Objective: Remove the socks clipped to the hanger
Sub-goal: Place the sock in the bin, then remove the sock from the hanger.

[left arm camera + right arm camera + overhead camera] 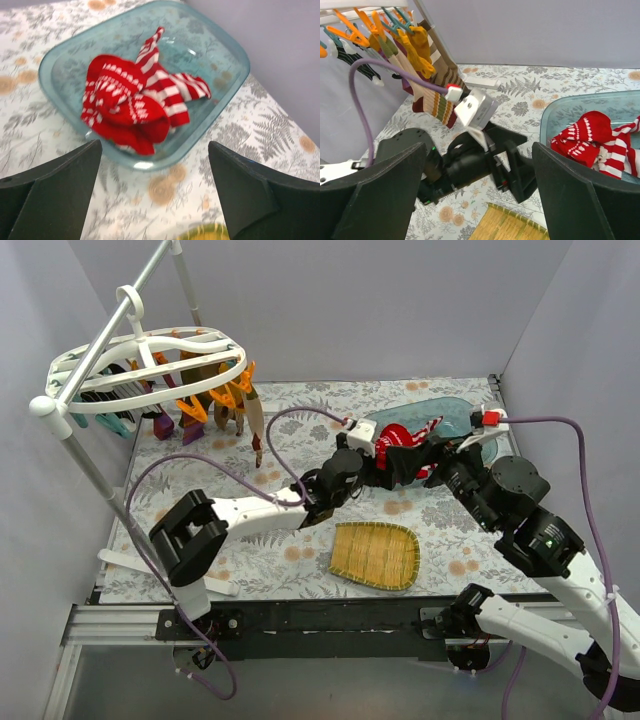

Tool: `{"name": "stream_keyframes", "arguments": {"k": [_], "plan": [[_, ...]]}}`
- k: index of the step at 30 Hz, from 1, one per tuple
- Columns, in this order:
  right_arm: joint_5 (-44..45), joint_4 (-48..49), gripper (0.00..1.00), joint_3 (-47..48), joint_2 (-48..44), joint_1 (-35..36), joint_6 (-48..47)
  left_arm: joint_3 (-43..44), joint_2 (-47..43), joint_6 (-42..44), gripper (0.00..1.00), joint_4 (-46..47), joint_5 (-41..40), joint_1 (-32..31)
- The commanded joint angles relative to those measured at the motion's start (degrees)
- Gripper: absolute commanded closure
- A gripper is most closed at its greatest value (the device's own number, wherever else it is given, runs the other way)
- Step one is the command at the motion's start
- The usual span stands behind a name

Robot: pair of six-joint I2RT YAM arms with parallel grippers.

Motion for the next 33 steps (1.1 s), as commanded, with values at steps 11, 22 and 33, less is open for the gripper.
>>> {"name": "stream_keyframes", "arguments": {"k": [11,22,33], "plan": [[-13.1,18.8,0.05,-0.1,15.8,-0.2,-0.5,-34.0,-35.5,-16.7,0.13,-12.6,-8.9,-2.2],[-22.8,31.6,0.08,7.7,37.7,1.8,-2.2,-44.4,-53.2,-25.8,0.12,-29.8,-15.9,-2.7],[-14.7,42.9,0.1,14.0,54.5,6.4,-5.4,-43.1,-55.3,-35.4,0.09,-43.4,-22.5,-2.7]]}}
